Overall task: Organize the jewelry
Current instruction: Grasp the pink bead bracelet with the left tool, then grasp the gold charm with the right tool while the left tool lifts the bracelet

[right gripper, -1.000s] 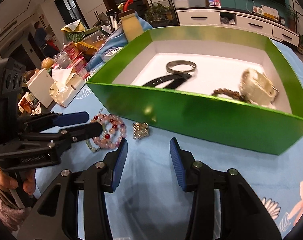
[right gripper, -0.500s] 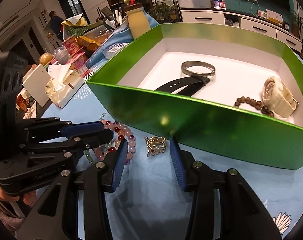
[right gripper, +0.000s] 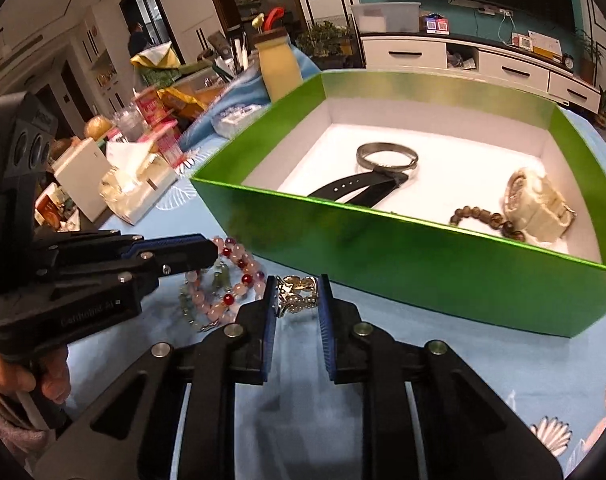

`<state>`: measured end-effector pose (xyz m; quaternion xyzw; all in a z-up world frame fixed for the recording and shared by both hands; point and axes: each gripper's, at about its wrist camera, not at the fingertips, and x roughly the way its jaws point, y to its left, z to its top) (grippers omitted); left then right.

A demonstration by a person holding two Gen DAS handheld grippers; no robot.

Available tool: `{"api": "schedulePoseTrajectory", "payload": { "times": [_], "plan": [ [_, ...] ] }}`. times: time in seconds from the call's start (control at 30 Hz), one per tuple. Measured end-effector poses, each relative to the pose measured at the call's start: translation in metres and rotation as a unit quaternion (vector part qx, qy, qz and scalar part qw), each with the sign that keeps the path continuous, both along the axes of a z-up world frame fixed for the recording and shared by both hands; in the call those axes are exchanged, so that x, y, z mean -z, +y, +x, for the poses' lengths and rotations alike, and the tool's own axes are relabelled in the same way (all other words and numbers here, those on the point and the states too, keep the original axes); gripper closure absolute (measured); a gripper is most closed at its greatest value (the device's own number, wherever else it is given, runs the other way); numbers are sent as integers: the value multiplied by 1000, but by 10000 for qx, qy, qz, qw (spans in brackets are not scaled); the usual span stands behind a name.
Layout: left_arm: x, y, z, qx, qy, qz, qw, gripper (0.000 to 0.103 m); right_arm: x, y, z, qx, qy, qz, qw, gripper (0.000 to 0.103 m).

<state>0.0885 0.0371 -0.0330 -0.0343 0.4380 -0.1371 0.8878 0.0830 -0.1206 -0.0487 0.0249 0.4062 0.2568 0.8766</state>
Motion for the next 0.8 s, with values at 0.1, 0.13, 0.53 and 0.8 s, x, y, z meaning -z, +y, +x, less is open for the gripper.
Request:
{"api": "schedulePoseTrajectory", "payload": {
  "times": [0.1, 0.13, 0.53, 0.8],
  "plan": [
    [-13, -3, -6, 43, -114, -32, 9999, 95, -9, -12, -9, 67, -58, 109, 9999, 83],
    [-17, -5, -7, 56, -137, -41, 9999, 95, -11, -14, -11, 87, -71, 133, 9998, 83],
    [-48, -25, -23, 256, -364, -63, 9990, 95, -41, -41, -35, 375, -417, 281, 9980, 83],
    [-65, -39, -28, 321, -446, -58, 9985, 95, -53, -60, -46, 537, -623, 475, 9955, 83]
  ]
}}
